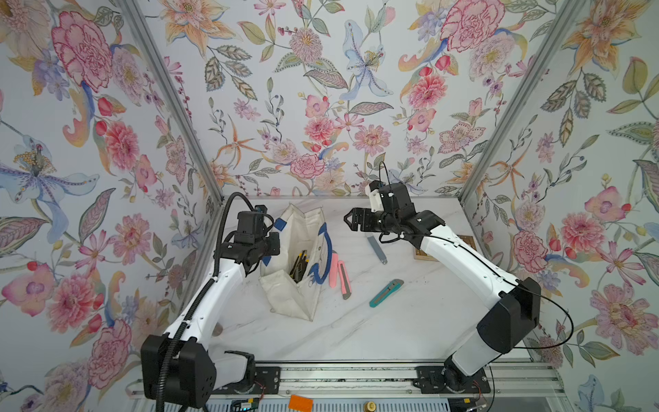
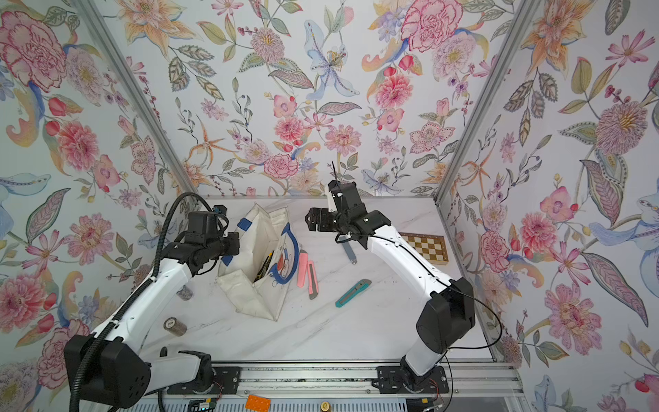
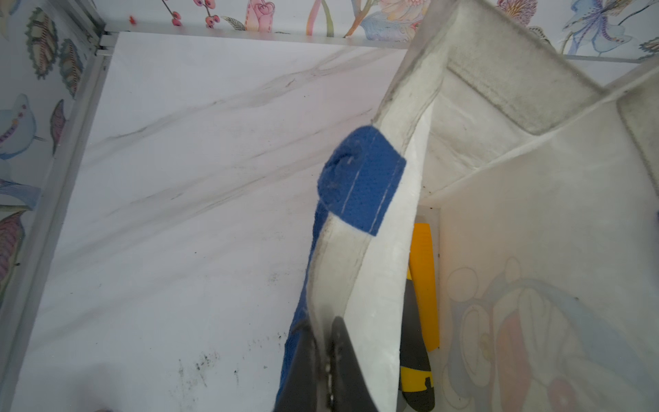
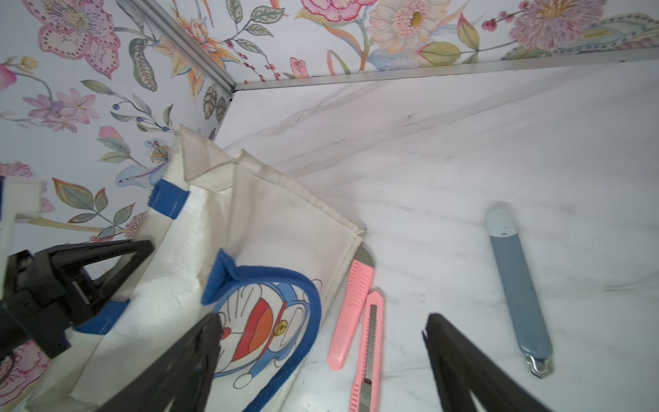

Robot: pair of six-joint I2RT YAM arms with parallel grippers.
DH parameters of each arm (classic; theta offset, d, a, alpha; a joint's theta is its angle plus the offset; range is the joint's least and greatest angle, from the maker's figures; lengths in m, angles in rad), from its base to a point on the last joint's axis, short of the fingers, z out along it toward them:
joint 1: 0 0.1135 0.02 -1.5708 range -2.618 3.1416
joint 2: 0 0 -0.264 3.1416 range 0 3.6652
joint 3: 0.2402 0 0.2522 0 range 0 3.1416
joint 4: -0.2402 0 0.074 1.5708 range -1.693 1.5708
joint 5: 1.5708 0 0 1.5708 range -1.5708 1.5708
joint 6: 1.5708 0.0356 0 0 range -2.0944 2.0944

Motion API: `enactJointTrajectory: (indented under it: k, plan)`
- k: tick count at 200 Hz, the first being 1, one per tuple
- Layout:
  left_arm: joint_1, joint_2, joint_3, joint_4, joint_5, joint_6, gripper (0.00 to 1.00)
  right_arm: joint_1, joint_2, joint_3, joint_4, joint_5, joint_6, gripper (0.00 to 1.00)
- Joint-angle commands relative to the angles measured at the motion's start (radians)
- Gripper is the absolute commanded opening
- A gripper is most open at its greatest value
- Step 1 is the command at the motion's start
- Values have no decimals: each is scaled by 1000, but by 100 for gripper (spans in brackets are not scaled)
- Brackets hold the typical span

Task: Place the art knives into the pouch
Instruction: Move the pouch at the center of the board.

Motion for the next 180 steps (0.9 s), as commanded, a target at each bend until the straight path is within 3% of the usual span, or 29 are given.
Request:
enactJointTrajectory:
  k: [1,54,84,114,180]
  plan:
    - [32,0,44,-79,-136,46,0,-15,-71,-45,24,40,-2,92]
    - [129,37,72,-111,-171,87,0,-58,-116,-149,44,59,0,88]
    - [130,61,103,-109,-80,99,0,-89,-134,-200,60,42,2,88]
    - [152,103,190,-201,-236,118,0,-119,-150,-226,62,27,-3,88]
    - [210,108,238,-217,-258,86,0,-152,-167,-283,93,-2,-7,85]
